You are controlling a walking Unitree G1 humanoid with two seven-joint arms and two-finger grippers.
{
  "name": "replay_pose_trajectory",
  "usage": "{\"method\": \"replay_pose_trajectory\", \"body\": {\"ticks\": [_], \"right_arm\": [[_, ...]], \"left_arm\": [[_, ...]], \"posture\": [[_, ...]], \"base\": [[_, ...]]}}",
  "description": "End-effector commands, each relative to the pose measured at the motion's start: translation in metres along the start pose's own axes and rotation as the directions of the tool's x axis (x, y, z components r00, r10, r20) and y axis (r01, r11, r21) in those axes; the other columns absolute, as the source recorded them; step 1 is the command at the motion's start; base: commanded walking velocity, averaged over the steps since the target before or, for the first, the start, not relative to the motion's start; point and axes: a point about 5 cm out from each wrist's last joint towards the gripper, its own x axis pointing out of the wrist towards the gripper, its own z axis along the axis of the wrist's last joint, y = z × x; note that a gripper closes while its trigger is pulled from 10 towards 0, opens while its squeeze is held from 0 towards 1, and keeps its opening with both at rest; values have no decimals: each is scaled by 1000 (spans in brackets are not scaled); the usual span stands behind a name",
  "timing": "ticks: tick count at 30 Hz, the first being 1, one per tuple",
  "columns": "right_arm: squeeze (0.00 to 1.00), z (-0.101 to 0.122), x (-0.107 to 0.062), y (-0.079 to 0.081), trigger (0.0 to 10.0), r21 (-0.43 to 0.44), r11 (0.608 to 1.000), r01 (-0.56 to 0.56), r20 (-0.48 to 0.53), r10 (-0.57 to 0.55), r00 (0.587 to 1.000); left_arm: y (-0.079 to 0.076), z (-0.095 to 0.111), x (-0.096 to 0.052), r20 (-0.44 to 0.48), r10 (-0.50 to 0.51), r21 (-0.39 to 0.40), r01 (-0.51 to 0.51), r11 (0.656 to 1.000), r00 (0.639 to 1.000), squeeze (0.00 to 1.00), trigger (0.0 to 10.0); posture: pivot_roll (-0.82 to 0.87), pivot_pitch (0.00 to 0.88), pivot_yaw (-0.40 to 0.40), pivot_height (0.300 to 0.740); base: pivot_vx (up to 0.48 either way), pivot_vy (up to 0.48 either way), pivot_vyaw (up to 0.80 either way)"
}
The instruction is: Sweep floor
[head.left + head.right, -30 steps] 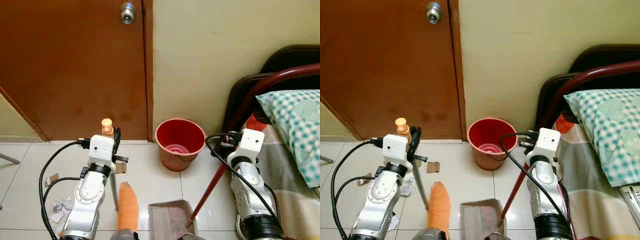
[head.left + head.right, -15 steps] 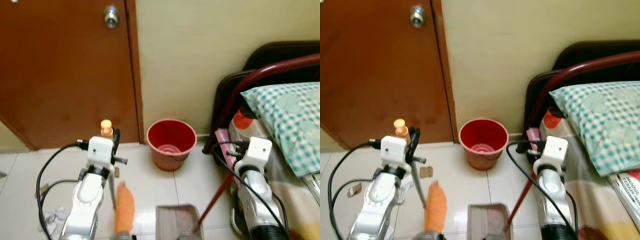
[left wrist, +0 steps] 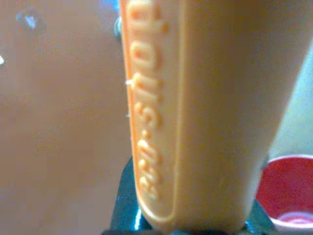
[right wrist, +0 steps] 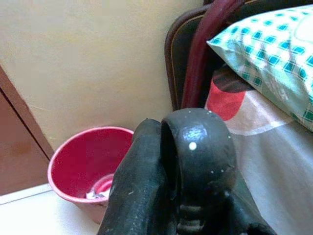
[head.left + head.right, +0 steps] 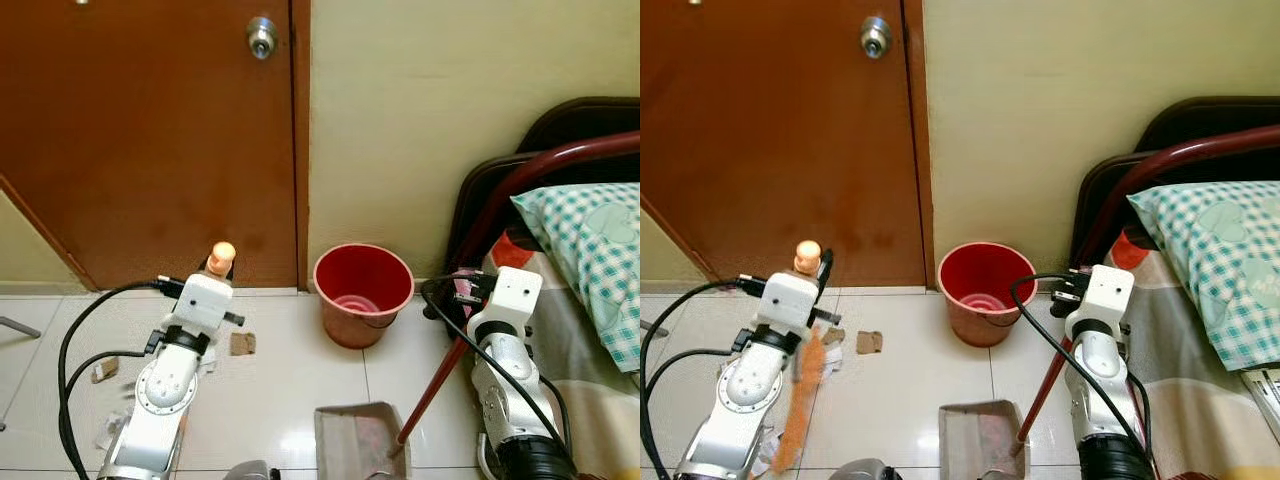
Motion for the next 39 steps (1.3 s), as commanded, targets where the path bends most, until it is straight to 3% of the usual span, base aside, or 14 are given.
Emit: {"method": "replay_pose_trajectory", "body": {"ticks": [1,3,4,10,18,21,25,39], "right_arm": [[0,6,3,2,10000,5,1000,0,25,-1,1000],[0,7,4,2,10000,3,1000,1,27,-1,1000],[0,10,9,1,10000,-43,999,24,24,-23,999],[0,9,10,2,10000,-42,999,30,12,-30,999],[0,3,5,-2,10000,-36,998,46,-9,-46,999],[0,-1,-3,-8,10000,-3,999,40,-13,-40,999],[0,-4,-5,-8,10000,6,999,36,-30,-36,999],[0,0,-3,-5,10000,10,1000,11,-29,-11,1000]], "left_arm": [[-7,5,2,30,-30,-31,31,999,999,0,10000],[-9,6,3,37,-41,-41,43,998,998,0,10000],[-11,8,7,47,-67,-48,69,996,997,0,10000],[-11,6,10,34,-45,-89,48,995,998,0,10000],[-13,1,3,4,-37,-127,37,991,999,0,10000],[-12,-8,-5,-42,-9,-178,2,984,999,0,10000],[-12,-9,-6,-42,-9,-173,2,985,999,0,10000],[-12,-7,-6,-37,-2,-180,-4,984,999,0,10000]], "posture": [[-6,0,11,740],[-6,0,13,740],[-9,0,18,740],[-17,0,21,740],[-18,0,17,740],[-21,0,7,740],[-25,0,4,740],[-26,0,-9,740]], "base": [[0,0,0],[0,0,0],[0,0,0],[0,0,0],[0,0,0],[0,0,0],[0,0,0],[0,0,-783]]}}
